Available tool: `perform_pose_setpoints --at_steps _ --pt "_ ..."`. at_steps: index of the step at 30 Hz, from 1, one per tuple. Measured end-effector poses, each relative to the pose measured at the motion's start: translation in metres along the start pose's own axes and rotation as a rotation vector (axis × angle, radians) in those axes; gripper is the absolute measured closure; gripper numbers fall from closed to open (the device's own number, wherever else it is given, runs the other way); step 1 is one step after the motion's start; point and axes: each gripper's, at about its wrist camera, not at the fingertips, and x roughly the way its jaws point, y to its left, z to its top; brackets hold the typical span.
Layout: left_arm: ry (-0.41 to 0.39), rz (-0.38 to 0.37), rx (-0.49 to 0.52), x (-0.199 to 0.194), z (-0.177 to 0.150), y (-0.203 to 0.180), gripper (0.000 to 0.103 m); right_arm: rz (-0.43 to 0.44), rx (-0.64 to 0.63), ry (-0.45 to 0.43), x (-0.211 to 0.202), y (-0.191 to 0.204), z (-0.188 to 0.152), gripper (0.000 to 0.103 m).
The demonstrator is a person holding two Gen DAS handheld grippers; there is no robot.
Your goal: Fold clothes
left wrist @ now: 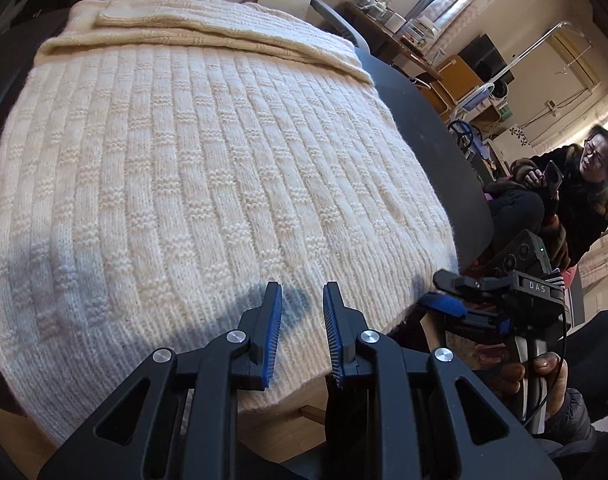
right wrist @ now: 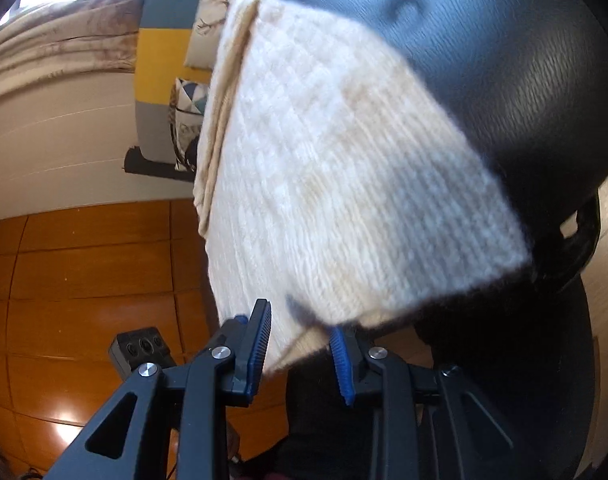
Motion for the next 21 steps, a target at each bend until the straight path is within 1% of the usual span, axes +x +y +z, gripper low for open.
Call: perform_pose_setpoints --at_steps 1,2,3,4,5,7,9,10,12,13,14,16,17,18,19,20,21 --pt "-0.002 -0.002 -0.002 -0.001 0.0 0.001 0.08 -0.02 -0.038 -0.007 0.002 0.007 0.0 0.075" --pt "-0.004 -0.005 -0.003 -0.002 -0.001 0.001 0.08 -0.041 -0.075 -0.014 0.005 0.014 0.0 0.087" --pt "-0.006 -0.006 -0.004 -0.004 -0.001 0.002 0.08 -0.077 -0.128 -0.006 0.008 0.024 0.0 0.093" --pt "-0.008 -0.003 -0.002 -0.005 -0.002 0.003 0.08 -0.113 -0.182 0.002 0.012 0.034 -0.001 0.096" --pt "-0.013 0.0 -0.002 -0.007 -0.003 0.003 0.08 -0.119 -0.234 0.006 0.012 0.046 -0.003 0.099" --pt "-0.029 0.004 0.001 -0.014 -0.005 0.004 0.08 -0.147 -0.372 0.002 0.001 0.079 -0.012 0.099" --pt "-0.039 0.007 0.002 -0.018 -0.009 0.008 0.08 -0.188 -0.496 0.002 -0.007 0.103 -0.022 0.099" --pt "-0.04 0.01 -0.002 -0.018 -0.011 0.01 0.08 -0.229 -0.526 0.022 -0.002 0.106 -0.024 0.099" --pt "-0.037 0.014 -0.017 -0.018 -0.016 0.015 0.08 -0.31 -0.54 0.064 0.009 0.092 -0.026 0.101" --pt "-0.038 0.014 -0.029 -0.019 -0.018 0.018 0.08 -0.346 -0.527 0.07 0.009 0.078 -0.025 0.101" --pt "-0.042 0.011 -0.044 -0.02 -0.019 0.021 0.08 -0.362 -0.494 0.076 0.001 0.059 -0.022 0.101" --pt "-0.054 0.018 -0.065 -0.026 -0.021 0.026 0.08 -0.388 -0.526 0.082 -0.001 0.058 -0.027 0.097" --pt "-0.06 0.027 -0.069 -0.028 -0.021 0.028 0.08 -0.433 -0.598 0.048 -0.005 0.068 -0.033 0.094" --pt "-0.064 0.034 -0.071 -0.029 -0.02 0.03 0.08 -0.478 -0.67 0.014 -0.009 0.079 -0.039 0.076" --pt "-0.067 0.044 -0.075 -0.03 -0.019 0.032 0.08 -0.523 -0.742 -0.021 -0.013 0.09 -0.045 0.072" --pt "-0.069 0.051 -0.082 -0.031 -0.018 0.034 0.08 -0.535 -0.814 -0.058 -0.02 0.101 -0.05 0.072" --pt "-0.069 0.053 -0.09 -0.031 -0.016 0.036 0.08 -0.546 -0.887 -0.095 -0.027 0.112 -0.055 0.067"
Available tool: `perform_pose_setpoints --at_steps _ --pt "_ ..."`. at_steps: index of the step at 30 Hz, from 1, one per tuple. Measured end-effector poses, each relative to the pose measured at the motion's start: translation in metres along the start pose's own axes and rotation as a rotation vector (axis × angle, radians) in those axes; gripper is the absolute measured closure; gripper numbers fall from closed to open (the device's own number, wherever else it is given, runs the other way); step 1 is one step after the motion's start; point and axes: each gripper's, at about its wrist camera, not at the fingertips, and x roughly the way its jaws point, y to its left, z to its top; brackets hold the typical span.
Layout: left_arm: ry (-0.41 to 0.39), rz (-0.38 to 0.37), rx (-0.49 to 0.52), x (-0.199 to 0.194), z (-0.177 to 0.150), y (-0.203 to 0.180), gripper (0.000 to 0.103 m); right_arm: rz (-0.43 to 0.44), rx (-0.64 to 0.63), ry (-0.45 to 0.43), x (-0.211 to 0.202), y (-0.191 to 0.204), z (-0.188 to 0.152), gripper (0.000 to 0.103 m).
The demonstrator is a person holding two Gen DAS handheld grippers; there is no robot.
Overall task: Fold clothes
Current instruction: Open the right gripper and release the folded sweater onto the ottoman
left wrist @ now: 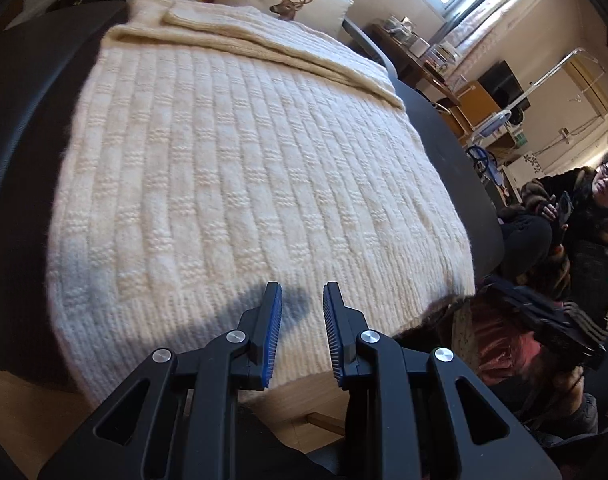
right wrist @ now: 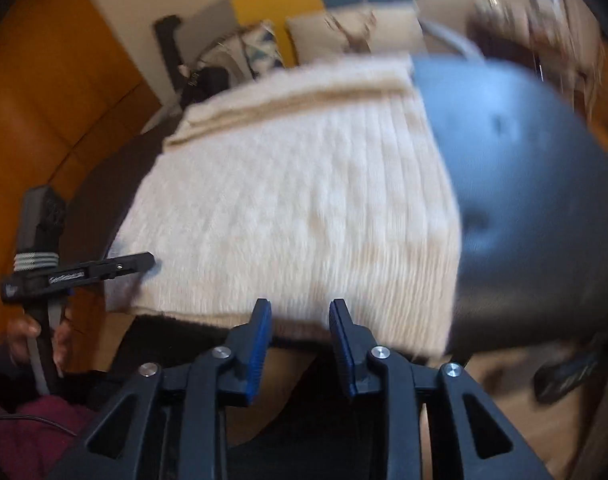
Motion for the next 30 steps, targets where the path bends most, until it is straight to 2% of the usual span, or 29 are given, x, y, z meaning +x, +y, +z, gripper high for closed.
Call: perform_pose_setpoints --at_steps 1,2,4,7,9,10,13,15,16,18,21,22,24,27,28,30 --pt "-0.003 0.003 -0.007 0.0 0.001 0.001 0.08 -0.047 -0.059 -0.03 -0.004 0.009 0.004 0.062" --pt "-0.01 0.008 -0.013 -0.001 0.002 0.001 0.08 -0.094 -0.098 -0.023 0.002 0.018 0.007 0.057" --pt "-0.018 0.01 -0.024 -0.003 0.003 0.002 0.08 -0.119 -0.083 0.062 0.02 0.02 0.007 0.057" --pt "-0.023 0.017 -0.034 -0.006 0.003 0.002 0.08 0.233 0.156 0.109 0.034 -0.008 -0.005 0.062" --pt "-0.026 0.022 -0.034 -0.008 0.003 0.002 0.08 0.325 0.241 0.12 0.033 -0.013 -0.009 0.063" --pt "-0.026 0.024 -0.034 -0.008 0.002 0.002 0.08 0.355 0.245 0.148 0.035 -0.011 -0.009 0.063" --pt "-0.024 0.032 -0.035 -0.008 0.004 0.003 0.08 0.587 0.348 0.169 0.038 -0.012 -0.01 0.063" --pt "-0.026 0.028 -0.037 -0.009 0.004 0.003 0.08 0.603 0.289 0.146 0.036 -0.007 -0.008 0.06" --pt "-0.027 0.027 -0.036 -0.009 0.003 0.002 0.08 0.535 0.18 0.116 0.031 0.003 -0.006 0.057" --pt "-0.029 0.03 -0.033 -0.01 0.002 0.001 0.08 0.434 0.055 0.138 0.034 0.018 -0.006 0.055" --pt "-0.035 0.032 -0.029 -0.012 0.0 -0.001 0.079 0.33 0.075 0.207 0.046 0.016 -0.009 0.057" --pt "-0.037 0.033 -0.027 -0.013 0.0 -0.001 0.079 0.302 0.079 0.23 0.051 0.015 -0.011 0.061" --pt "-0.041 0.034 -0.025 -0.016 -0.002 -0.001 0.079 0.333 0.105 0.224 0.057 0.012 -0.015 0.063" --pt "-0.054 0.038 -0.032 -0.02 -0.004 0.001 0.079 0.498 0.217 0.197 0.062 0.003 -0.021 0.065" --pt "-0.059 0.038 -0.035 -0.022 -0.004 0.001 0.079 0.545 0.247 0.218 0.067 0.0 -0.022 0.066" --pt "-0.067 0.038 -0.041 -0.024 -0.005 0.002 0.079 0.537 0.269 0.233 0.076 -0.003 -0.023 0.066"
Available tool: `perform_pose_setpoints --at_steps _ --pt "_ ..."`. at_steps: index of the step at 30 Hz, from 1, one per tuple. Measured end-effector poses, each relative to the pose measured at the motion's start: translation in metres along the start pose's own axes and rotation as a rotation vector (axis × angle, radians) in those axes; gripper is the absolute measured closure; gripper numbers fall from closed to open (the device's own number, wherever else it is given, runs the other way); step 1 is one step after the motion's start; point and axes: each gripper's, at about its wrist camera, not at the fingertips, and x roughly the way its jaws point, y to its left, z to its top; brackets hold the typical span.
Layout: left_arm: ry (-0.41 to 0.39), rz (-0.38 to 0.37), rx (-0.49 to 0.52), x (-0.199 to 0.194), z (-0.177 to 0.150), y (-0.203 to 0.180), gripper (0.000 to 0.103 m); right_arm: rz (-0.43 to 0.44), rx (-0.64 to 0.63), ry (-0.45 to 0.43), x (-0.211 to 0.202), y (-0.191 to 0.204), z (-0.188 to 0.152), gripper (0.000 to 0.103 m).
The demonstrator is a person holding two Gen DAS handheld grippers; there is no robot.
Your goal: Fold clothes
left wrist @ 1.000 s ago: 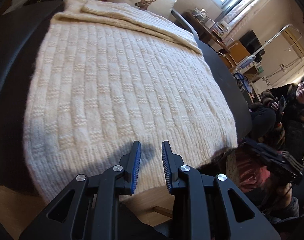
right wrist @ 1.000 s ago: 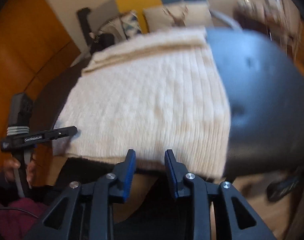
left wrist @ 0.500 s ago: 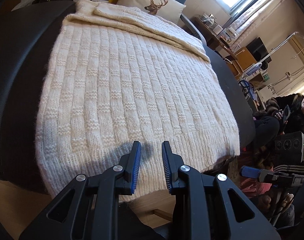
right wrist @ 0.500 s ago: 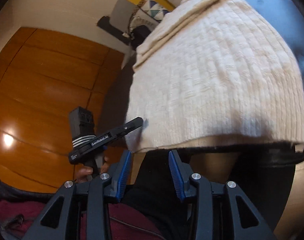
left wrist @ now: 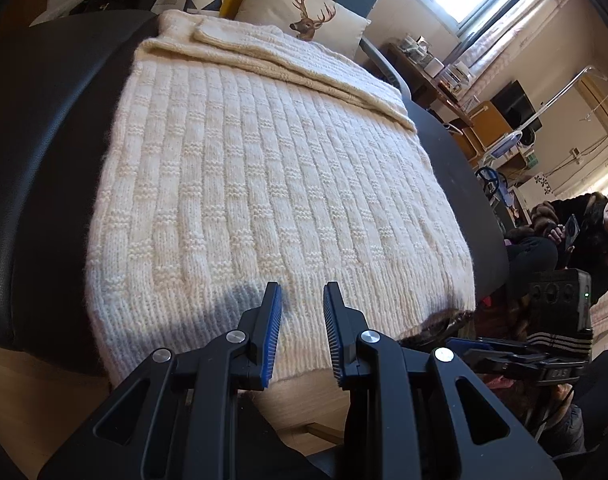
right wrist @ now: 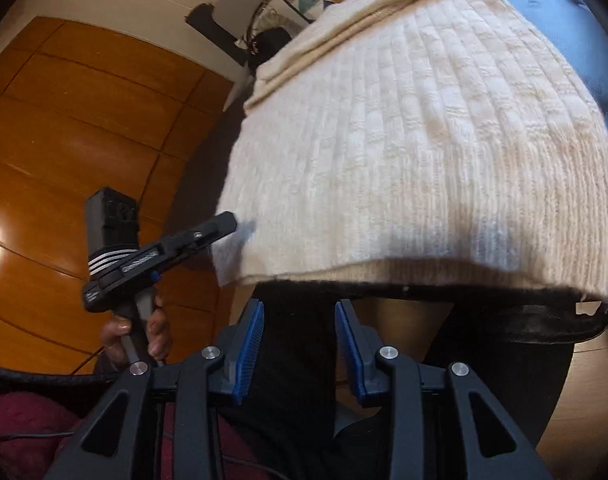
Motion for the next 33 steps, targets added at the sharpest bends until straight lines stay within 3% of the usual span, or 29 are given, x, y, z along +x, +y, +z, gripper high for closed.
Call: perform_pose_setpoints --at_steps 5,9,11,19,20,23,26,29,33 --pt "-0.011 -0.003 0.005 -0.004 -0.002 -0.002 0.079 0.022 0.112 -0.068 0.001 -0.022 0.008 0.069" --pt "-0.016 -0.005 0.024 -0.005 -0.001 -0.005 0.079 -0.01 0.214 -0.092 0.003 -0.037 0.012 0.069" --pt "-0.014 -0.009 0.028 -0.004 -0.001 -0.005 0.079 0.025 0.278 -0.111 0.002 -0.046 0.011 0.069" --pt "-0.002 -0.029 0.018 0.001 -0.002 -0.002 0.079 0.011 0.332 -0.164 0.005 -0.056 0.021 0.092" --pt "-0.001 -0.029 0.017 0.001 -0.002 -0.002 0.079 -0.014 0.314 -0.178 0.005 -0.051 0.023 0.1" --pt "0.004 -0.028 0.017 0.001 -0.004 0.0 0.079 -0.056 0.23 -0.211 0.001 -0.03 0.028 0.101" --pt "0.002 -0.031 0.011 0.001 -0.004 0.001 0.079 -0.029 0.11 -0.232 -0.009 0.0 0.033 0.101" --pt "-0.01 -0.029 0.025 -0.002 -0.004 0.0 0.079 -0.038 -0.02 -0.186 -0.008 0.029 0.03 0.103" --pt "-0.01 -0.015 0.032 0.0 -0.005 0.0 0.079 -0.117 0.036 -0.081 0.006 -0.01 0.016 0.103"
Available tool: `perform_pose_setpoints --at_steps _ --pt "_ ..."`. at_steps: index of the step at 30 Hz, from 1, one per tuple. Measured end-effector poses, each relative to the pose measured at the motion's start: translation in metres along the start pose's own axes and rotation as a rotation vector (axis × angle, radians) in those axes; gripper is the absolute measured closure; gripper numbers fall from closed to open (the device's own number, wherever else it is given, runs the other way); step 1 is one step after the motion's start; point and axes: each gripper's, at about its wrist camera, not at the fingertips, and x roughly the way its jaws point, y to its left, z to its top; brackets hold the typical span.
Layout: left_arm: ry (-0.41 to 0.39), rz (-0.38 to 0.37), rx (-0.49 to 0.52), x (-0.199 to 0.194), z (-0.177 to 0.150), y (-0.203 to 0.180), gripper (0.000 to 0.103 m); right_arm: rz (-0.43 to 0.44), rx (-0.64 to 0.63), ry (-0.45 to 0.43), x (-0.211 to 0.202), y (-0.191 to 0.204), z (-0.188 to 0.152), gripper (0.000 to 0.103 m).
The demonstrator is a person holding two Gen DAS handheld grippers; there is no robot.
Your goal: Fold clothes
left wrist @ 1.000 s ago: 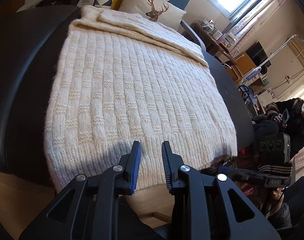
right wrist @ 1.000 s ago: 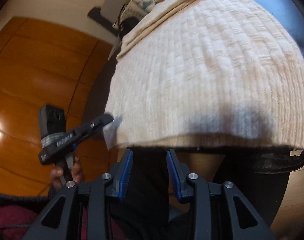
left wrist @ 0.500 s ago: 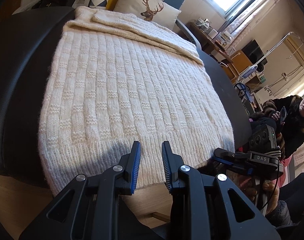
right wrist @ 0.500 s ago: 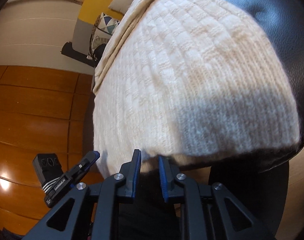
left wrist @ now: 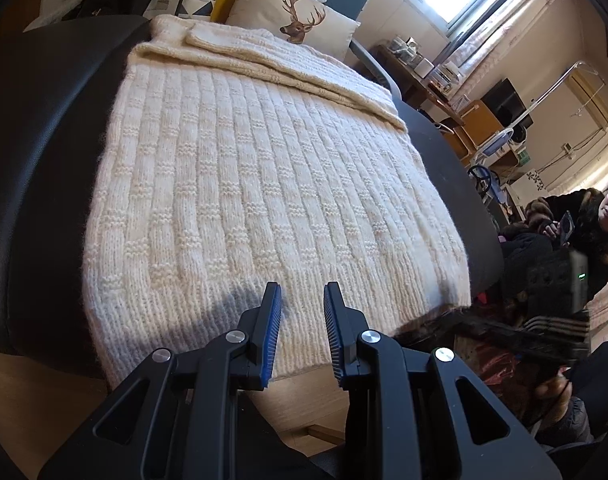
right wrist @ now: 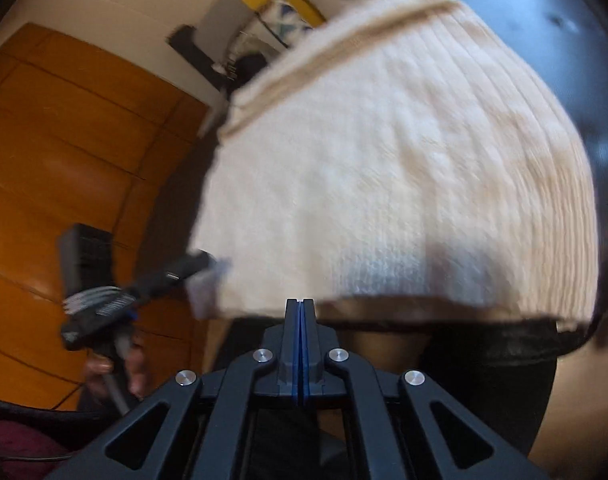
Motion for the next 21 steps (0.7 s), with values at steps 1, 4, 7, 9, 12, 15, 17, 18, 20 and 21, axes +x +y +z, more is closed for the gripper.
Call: perform_pose_setpoints --at_steps 1,4,7,9,12,15,17,18,20,21 --pt "0.003 -0.001 0.001 0.001 0.0 0.0 0.079 -0.013 0.025 0.024 0.002 -0.014 -0.005 0.103" --pt "0.009 0.003 0.006 0.002 -0.001 0.0 0.078 0.091 0.141 0.0 -0.01 -0.031 -0.012 0.087" --pt "0.02 -0.01 -0.016 0.006 -0.001 0.001 0.076 0.2 0.24 -0.081 -0.027 -0.05 -0.011 0.076" --pt "0.021 -0.019 0.005 0.005 -0.001 -0.004 0.076 0.053 0.211 -0.074 -0.029 -0.051 -0.006 0.075" --pt "0.02 -0.027 0.06 0.002 -0.003 -0.015 0.075 -0.357 -0.184 -0.104 -0.039 -0.001 -0.009 0.075" --pt "0.038 -0.044 0.109 0.006 -0.004 -0.023 0.074 -0.577 -0.525 -0.105 -0.036 0.043 -0.022 0.075" --pt "0.047 -0.042 0.125 0.009 -0.005 -0.029 0.074 -0.672 -0.675 -0.114 -0.028 0.051 -0.031 0.075" --pt "0.052 -0.043 0.13 0.011 -0.006 -0.031 0.074 -0.699 -0.736 -0.1 -0.02 0.054 -0.034 0.075" --pt "0.061 -0.041 0.142 0.013 -0.008 -0.035 0.074 -0.79 -0.853 -0.085 -0.006 0.058 -0.041 0.077" --pt "0.064 -0.04 0.146 0.013 -0.009 -0.037 0.074 -0.828 -0.892 -0.097 0.001 0.058 -0.044 0.077"
